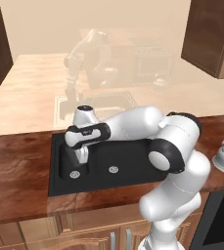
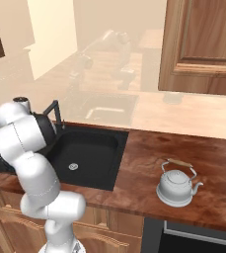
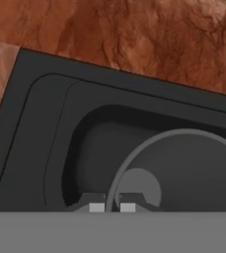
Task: Place the glass cup in the left basin and the kettle in the right basin of the sink.
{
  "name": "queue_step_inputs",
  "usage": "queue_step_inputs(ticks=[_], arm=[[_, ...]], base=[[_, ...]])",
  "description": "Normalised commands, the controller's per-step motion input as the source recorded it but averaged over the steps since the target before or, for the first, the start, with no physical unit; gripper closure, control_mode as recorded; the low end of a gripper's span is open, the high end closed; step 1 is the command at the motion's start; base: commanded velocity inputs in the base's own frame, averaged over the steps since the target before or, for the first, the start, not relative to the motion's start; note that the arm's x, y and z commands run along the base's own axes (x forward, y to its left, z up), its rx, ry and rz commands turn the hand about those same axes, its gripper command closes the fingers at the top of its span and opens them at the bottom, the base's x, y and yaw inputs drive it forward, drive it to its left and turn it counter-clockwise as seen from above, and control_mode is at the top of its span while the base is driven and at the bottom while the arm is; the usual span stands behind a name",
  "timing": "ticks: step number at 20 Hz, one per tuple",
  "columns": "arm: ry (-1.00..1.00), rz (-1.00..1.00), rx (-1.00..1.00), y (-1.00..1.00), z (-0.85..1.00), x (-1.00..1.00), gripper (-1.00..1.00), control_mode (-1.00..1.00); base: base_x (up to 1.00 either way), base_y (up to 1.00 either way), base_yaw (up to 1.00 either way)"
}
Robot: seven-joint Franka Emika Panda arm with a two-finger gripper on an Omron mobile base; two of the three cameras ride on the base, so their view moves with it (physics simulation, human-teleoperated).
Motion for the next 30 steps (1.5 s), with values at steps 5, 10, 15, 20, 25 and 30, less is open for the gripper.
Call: queue_step_inputs(ticks=[5, 10, 15, 20, 25, 30], arm=[[-0.05, 0.00, 0.00, 0.08, -0.26, 0.14, 1.00, -1.00], [-0.03, 0.00, 0.00, 0.04, -0.22, 0.14, 1.00, -1.00], [-0.01, 0.00, 0.00, 0.03, -0.24, 0.06, 1.00, -1.00], [0.00, 0.00, 0.00, 0.08, -0.19, 0.02, 1.00, -1.00], [0.00, 0.00, 0.00, 0.12, -0.07, 0.04, 1.00, -1.00], [0.00, 0.00, 0.00, 0.05, -0.02, 0.12, 1.00, -1.00]], base=[[0.00, 0.00, 0.00], [0.00, 0.00, 0.00], [0.00, 0.00, 0.00], [0.00, 0.00, 0.00], [0.00, 0.00, 0.00], [0.00, 0.00, 0.00]])
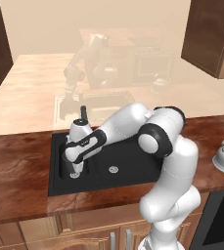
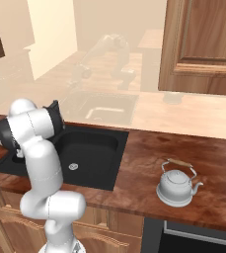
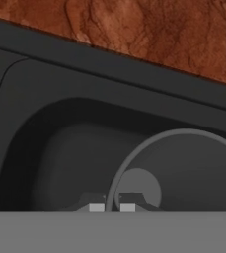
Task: Place the glass cup in the left basin and the kettle in the right basin of the sink.
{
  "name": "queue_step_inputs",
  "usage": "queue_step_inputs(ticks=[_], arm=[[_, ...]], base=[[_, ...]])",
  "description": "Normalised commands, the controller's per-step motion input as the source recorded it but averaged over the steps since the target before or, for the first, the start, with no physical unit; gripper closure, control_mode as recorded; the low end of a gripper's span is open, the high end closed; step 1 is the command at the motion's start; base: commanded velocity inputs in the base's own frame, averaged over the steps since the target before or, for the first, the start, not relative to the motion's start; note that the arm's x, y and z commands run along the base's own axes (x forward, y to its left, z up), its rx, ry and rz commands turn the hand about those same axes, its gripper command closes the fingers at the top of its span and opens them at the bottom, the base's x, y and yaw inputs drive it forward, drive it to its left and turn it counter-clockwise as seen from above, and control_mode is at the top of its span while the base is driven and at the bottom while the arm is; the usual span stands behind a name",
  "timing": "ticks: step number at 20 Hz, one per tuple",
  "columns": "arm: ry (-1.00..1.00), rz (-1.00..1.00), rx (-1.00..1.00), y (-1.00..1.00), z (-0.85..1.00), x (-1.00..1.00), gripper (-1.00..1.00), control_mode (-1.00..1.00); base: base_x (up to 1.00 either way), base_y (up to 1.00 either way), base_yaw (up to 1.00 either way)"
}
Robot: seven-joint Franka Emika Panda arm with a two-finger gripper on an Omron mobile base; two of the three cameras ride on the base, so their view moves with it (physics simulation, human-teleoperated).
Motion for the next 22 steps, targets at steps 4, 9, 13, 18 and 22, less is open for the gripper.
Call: queue_step_inputs(ticks=[4, 9, 13, 18, 22], arm=[[0.00, 0.00, 0.00, 0.00, -0.10, 0.11, 1.00, -1.00], [0.00, 0.00, 0.00, 0.00, -0.15, 0.10, 1.00, -1.00], [0.00, 0.01, 0.00, 0.00, -0.17, 0.07, 1.00, -1.00], [0.00, 0.00, 0.00, 0.05, -0.16, 0.05, 1.00, -1.00], [0.00, 0.00, 0.00, 0.12, -0.18, 0.05, 1.00, -1.00]], base=[[0.00, 0.00, 0.00], [0.00, 0.00, 0.00], [0.00, 0.00, 0.00], [0.00, 0.00, 0.00], [0.00, 0.00, 0.00]])
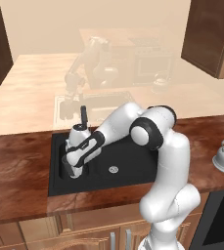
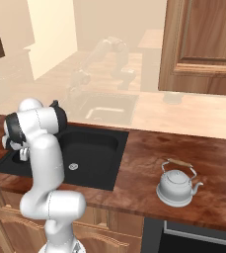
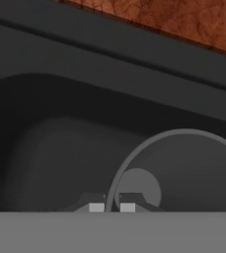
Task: Place the glass cup in the left basin and the kettle in the right basin of the sink.
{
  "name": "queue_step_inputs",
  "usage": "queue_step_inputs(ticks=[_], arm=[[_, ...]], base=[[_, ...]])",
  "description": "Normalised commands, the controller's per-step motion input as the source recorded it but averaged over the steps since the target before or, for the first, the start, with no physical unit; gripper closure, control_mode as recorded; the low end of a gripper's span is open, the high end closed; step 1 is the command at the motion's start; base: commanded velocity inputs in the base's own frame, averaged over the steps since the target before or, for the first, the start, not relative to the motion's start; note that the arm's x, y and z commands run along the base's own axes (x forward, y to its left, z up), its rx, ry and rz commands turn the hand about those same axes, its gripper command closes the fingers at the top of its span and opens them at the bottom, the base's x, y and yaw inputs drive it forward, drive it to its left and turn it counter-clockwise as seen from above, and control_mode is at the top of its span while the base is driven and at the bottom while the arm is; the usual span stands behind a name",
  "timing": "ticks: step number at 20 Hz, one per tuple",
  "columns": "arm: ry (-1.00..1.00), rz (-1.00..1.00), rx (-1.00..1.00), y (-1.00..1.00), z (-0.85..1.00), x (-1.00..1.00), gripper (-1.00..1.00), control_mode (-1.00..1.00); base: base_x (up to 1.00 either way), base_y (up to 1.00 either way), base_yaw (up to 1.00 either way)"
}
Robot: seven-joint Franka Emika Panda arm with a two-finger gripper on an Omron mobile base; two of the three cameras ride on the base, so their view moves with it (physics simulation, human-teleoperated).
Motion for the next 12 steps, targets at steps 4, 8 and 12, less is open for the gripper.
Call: queue_step_inputs(ticks=[4, 8, 12], arm=[[0.00, 0.01, 0.00, 0.10, -0.17, 0.08, 1.00, -1.00], [0.00, 0.00, 0.00, 0.05, -0.10, 0.13, 1.00, -1.00], [0.00, 0.03, 0.00, 0.00, -0.08, 0.11, 1.00, -1.00]], base=[[0.00, 0.00, 0.00], [0.00, 0.00, 0.00], [0.00, 0.00, 0.00]])
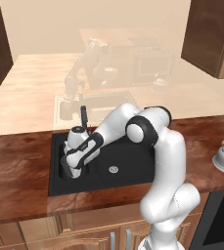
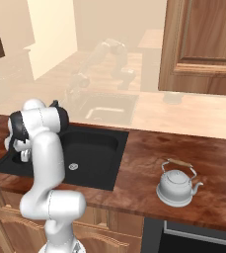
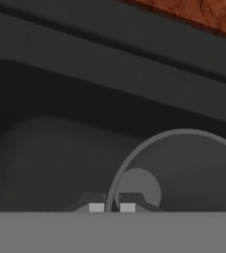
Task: Place the glass cup in the left basin and the kettle in the right basin of the sink.
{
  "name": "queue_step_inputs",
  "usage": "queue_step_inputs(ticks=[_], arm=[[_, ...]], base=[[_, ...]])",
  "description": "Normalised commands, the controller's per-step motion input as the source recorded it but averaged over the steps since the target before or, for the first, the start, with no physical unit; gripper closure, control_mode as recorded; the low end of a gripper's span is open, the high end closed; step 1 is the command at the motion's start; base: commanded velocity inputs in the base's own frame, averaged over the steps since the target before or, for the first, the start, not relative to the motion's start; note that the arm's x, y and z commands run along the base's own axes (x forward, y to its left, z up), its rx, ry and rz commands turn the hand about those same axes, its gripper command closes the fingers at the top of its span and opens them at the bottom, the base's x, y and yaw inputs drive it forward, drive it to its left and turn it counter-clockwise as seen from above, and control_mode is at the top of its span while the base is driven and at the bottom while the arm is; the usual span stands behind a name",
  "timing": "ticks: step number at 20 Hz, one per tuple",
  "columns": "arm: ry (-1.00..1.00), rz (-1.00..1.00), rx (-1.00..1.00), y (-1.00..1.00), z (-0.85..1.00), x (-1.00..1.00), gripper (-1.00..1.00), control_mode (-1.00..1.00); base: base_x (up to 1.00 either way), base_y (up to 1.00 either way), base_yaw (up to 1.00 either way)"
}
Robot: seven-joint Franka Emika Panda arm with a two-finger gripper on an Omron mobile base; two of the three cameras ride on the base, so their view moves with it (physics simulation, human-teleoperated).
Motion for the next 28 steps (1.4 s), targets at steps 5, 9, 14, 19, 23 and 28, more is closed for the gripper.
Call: queue_step_inputs(ticks=[5, 9, 14, 19, 23, 28], arm=[[0.00, 0.04, 0.00, 0.00, -0.11, 0.07, 1.00, -1.00], [0.00, 0.04, 0.00, 0.00, -0.17, 0.05, 1.00, -1.00], [0.00, 0.03, 0.00, 0.00, -0.17, 0.07, 1.00, -1.00], [0.00, 0.03, 0.00, 0.00, -0.18, 0.02, 1.00, -1.00], [0.00, 0.02, 0.00, 0.00, -0.03, 0.00, 1.00, -1.00], [0.00, 0.00, 0.00, 0.00, 0.00, 0.00, -1.00, -1.00]], base=[[0.00, 0.00, 0.00], [0.00, 0.00, 0.00], [0.00, 0.00, 0.00], [0.00, 0.00, 0.00], [0.00, 0.00, 0.00], [0.00, 0.00, 0.00]])
